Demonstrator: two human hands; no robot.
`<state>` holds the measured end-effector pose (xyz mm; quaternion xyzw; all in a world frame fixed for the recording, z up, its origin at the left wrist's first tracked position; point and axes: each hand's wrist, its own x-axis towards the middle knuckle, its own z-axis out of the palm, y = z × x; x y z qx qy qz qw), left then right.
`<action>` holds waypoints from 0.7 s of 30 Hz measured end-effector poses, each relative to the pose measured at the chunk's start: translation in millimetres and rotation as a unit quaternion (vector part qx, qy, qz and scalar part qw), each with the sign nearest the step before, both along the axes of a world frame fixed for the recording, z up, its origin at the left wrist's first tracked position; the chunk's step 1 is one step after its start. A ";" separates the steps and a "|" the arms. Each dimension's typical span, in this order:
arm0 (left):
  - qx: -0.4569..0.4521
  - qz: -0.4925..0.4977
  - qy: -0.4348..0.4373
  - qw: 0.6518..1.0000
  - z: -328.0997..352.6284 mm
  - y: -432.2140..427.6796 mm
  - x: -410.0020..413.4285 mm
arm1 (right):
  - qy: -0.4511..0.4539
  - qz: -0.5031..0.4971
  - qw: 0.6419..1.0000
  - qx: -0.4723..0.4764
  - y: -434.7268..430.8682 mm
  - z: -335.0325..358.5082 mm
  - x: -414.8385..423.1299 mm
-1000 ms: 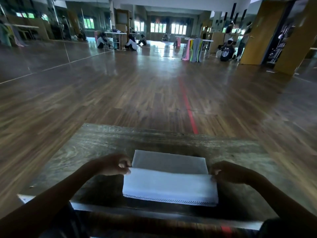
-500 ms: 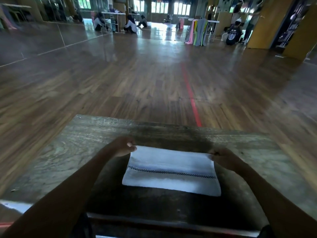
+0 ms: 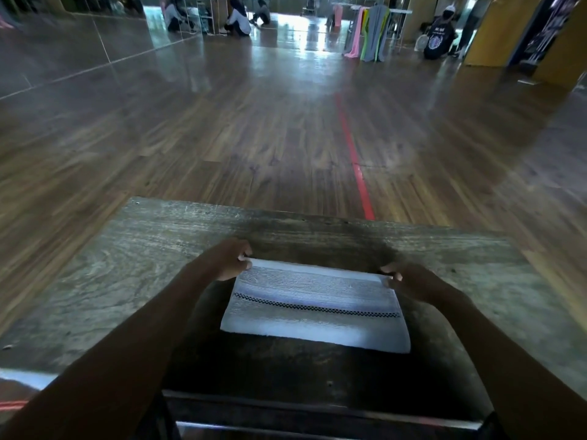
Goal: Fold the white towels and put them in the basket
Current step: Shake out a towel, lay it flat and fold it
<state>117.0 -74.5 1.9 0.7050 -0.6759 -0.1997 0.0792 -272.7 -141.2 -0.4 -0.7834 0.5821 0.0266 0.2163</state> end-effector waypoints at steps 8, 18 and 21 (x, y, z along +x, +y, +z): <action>0.022 -0.034 -0.028 0.999 10.1 0.7 -1.3 | 0.000 0.035 0.999 -0.001 -2.1 13.6 1.1; -0.057 -0.110 0.102 0.987 64.0 7.5 19.1 | -0.123 0.044 0.990 -0.046 1.8 71.1 -20.4; -0.196 -0.105 0.124 0.967 79.3 7.3 24.4 | -0.212 0.033 0.958 -0.192 2.4 84.6 -18.4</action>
